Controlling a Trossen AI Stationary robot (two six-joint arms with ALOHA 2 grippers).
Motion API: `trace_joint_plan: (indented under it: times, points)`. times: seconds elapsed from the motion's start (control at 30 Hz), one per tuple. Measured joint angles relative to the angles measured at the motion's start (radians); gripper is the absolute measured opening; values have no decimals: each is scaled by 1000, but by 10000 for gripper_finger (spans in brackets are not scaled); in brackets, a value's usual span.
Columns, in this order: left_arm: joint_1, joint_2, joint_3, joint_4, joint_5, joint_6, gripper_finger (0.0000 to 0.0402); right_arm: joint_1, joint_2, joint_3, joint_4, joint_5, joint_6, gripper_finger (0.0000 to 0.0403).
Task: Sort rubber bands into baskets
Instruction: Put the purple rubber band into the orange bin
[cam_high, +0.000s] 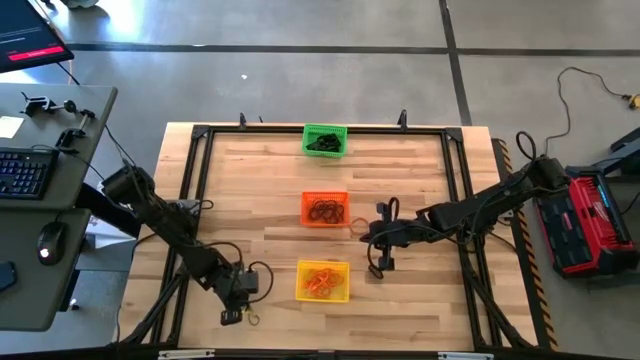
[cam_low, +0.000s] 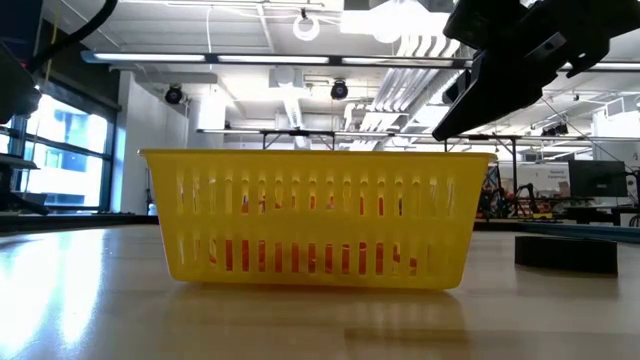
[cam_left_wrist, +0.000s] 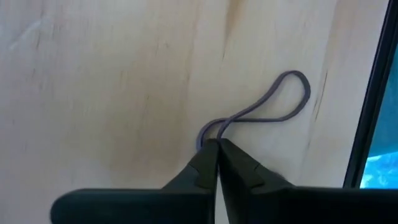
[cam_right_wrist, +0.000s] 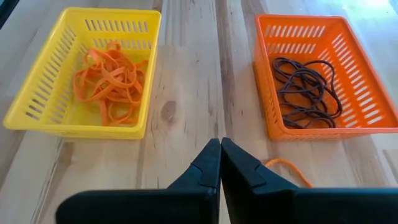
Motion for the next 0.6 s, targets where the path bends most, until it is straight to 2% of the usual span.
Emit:
trace_joint_plan:
  times: [0.23, 0.37, 0.6]
  points:
    - [61, -91, -2, -84, -34, 98, 1, 0, 0, 0, 0, 0, 0, 0]
    - [138, -169, -1, -163, -74, 175, 1, 0, 0, 0, 4, 0, 3, 0]
    - [300, -286, -1, -148, -144, 322, 0, 0, 0, 0, 6, 0, 41, 0]
